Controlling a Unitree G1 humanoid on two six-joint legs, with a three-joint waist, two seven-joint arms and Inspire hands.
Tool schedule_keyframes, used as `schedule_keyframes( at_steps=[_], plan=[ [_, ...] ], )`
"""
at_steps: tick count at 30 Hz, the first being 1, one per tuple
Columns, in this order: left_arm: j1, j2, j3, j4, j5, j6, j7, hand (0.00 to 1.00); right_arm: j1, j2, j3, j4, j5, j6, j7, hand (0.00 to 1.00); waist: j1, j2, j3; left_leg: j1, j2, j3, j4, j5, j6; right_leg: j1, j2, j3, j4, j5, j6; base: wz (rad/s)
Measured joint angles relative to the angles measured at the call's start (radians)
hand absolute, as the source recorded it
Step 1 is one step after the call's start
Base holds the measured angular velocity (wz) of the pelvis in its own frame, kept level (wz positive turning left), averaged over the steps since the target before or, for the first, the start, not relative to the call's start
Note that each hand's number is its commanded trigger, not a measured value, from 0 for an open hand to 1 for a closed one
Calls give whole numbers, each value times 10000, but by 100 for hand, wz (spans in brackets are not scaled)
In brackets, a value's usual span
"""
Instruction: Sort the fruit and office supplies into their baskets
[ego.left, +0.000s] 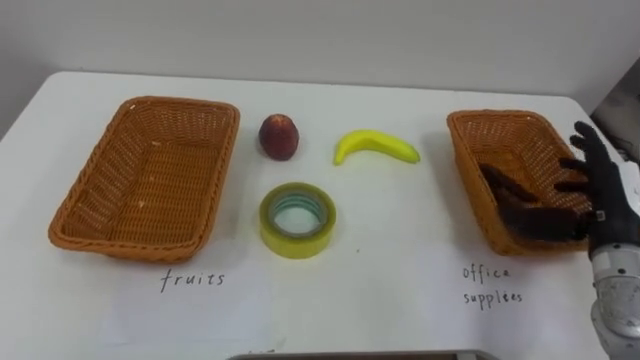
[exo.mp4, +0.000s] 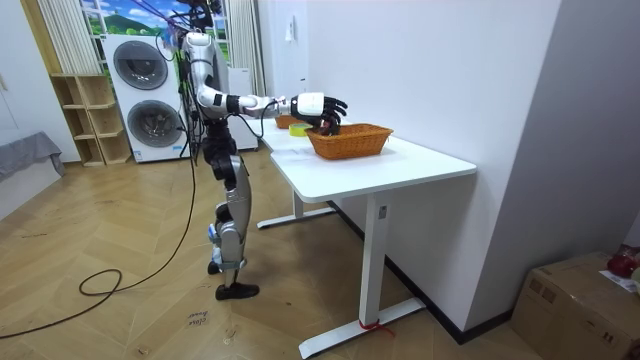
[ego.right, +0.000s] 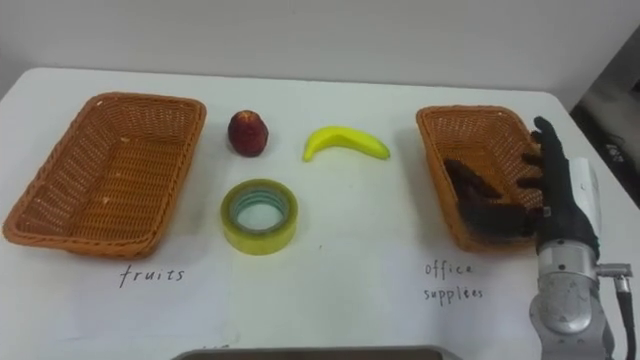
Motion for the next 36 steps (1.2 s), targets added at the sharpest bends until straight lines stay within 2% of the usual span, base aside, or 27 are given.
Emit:
schedule_keyframes(
  at_steps=[5, 9, 17, 24, 29, 34, 36],
  plan=[
    [29, 4, 34, 0, -6, -2, -1, 0, 0, 0, -183, 0, -3, 0, 2, 0, 4, -46, 9, -3, -9, 13, 17, 3, -3, -5, 1, 1, -19, -1, 0, 0],
    [39, 9, 167, -35, -4, -8, -1, 0, 0, 0, -181, 0, -5, -2, 2, 0, 11, -150, 68, -14, -8, 14, 21, 5, -1, -21, 5, -1, -32, -2, 1, 0],
    [7, 3, 174, -25, -7, -12, -12, 0, -20, -1, -181, -1, -2, -6, -1, 0, 11, -142, 62, -20, 8, 35, -11, 4, -1, -47, 21, 9, -30, -2, 1, 0],
    [9, -107, 288, 95, -11, -3, -158, 0, -61, 0, -324, -199, -30, -4, -147, 0, -18, 4, -28, -24, 16, 77, -40, 4, -1, -90, 26, 23, 18, -1, 1, 0],
    [-33, -60, 357, 276, -60, -6, -161, 0, -226, 0, -527, -1267, -2, -11, -579, 0, -29, -71, -58, -79, 34, 92, 12, 22, -27, -162, 37, 25, 96, -1, 0, -1],
    [-86, 70, 258, 374, -195, -14, -133, 0, -589, 2, -518, -1524, 1, -13, -780, 0, 13, -240, -2, -40, 29, 126, 4, 22, -28, -138, 25, 22, 112, -1, -1, 0],
    [-83, 109, 254, 390, -188, -13, -127, 0, -659, 1, -518, -1588, -5, -44, -828, 0, 10, -233, 22, -56, 27, 112, -42, 20, -27, -139, 23, 10, 112, 0, -1, 0]
  ],
)
